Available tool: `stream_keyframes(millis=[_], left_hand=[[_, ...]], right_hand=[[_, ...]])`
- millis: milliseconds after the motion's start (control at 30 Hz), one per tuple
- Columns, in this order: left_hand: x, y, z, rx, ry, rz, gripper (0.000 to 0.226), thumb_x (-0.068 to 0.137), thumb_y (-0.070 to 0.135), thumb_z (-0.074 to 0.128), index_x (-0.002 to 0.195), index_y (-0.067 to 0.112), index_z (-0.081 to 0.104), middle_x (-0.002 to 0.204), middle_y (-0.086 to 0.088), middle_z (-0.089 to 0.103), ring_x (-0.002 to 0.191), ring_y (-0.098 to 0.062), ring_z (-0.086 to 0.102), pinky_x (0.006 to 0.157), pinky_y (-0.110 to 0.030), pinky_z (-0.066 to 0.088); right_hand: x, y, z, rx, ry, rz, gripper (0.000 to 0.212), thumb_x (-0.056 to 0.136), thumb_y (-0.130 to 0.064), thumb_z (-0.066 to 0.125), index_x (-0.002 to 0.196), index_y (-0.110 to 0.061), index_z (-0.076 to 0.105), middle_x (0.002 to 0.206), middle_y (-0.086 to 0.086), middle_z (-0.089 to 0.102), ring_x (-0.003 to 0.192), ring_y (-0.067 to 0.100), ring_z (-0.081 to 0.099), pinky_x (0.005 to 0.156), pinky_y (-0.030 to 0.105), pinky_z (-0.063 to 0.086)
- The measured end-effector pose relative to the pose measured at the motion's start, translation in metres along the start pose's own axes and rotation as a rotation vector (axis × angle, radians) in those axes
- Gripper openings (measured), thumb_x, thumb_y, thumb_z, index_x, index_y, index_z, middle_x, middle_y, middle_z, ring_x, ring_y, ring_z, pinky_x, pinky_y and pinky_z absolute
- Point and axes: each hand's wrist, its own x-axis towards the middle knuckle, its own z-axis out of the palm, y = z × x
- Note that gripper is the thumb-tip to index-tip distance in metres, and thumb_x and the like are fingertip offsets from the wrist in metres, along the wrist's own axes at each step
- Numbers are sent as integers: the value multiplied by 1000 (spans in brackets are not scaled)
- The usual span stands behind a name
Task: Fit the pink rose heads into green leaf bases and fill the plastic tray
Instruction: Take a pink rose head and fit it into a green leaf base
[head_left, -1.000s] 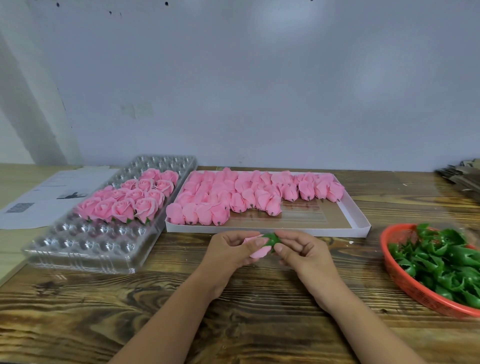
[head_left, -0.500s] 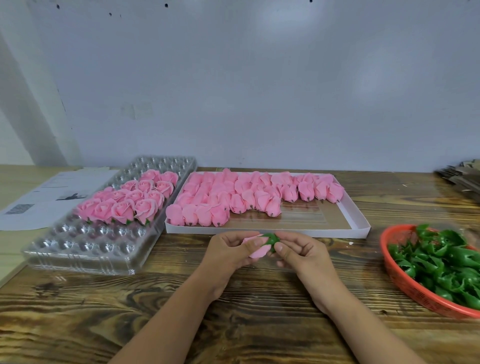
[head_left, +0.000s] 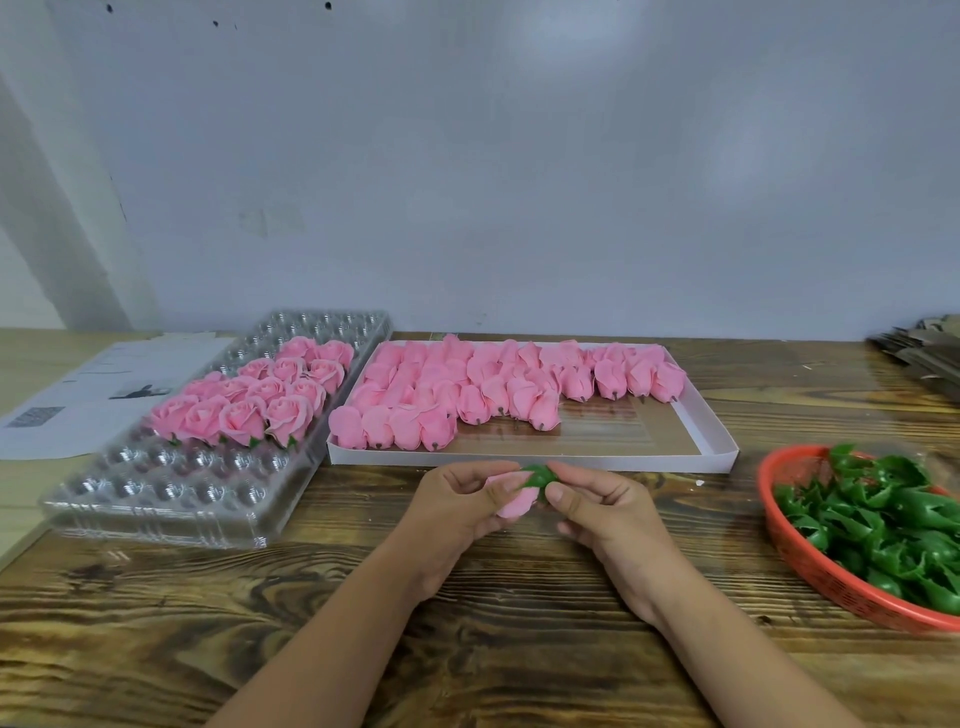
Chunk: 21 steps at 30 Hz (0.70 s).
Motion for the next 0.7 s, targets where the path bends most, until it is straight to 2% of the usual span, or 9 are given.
stream_keyframes(millis=[167, 300, 433, 533, 700], left_hand=[[1, 0, -1, -53, -17, -31, 28, 76, 26, 81, 101, 14, 82, 111, -12, 77, 98, -15, 74, 77, -22, 58], [1, 0, -2, -48, -23, -41, 24, 80, 22, 78, 102, 14, 82, 111, -12, 77, 100, -16, 74, 77, -22, 58], [2, -1, -3, -33, -21, -46, 23, 79, 21, 79, 102, 16, 82, 111, -11, 77, 103, -18, 74, 79, -23, 58], [2, -1, -4, -27, -17, -50, 27, 77, 25, 81, 102, 17, 82, 112, -10, 77, 104, -17, 74, 79, -23, 58], [3, 1, -3, -41, -8, -61, 32, 73, 30, 84, 101, 15, 82, 111, -11, 77, 100, -16, 74, 77, -22, 58]], right_hand=[[-1, 0, 2, -7, -22, -28, 30, 61, -17, 81, 91, -19, 81, 99, 11, 77, 87, 14, 72, 66, 20, 54], [0, 1, 1, -38, 1, -89, 39, 55, -25, 85, 93, -19, 81, 100, 12, 77, 98, 23, 73, 85, 31, 57], [0, 1, 0, -77, 30, -134, 41, 53, -30, 87, 91, -18, 81, 98, 10, 77, 96, 20, 73, 79, 22, 57], [-1, 0, 1, -88, 29, -137, 40, 53, -31, 87, 91, -19, 81, 98, 9, 77, 95, 19, 74, 78, 20, 56], [-3, -3, 0, -80, 2, -68, 37, 64, -36, 80, 96, -19, 81, 102, 9, 77, 100, 22, 70, 86, 34, 53]])
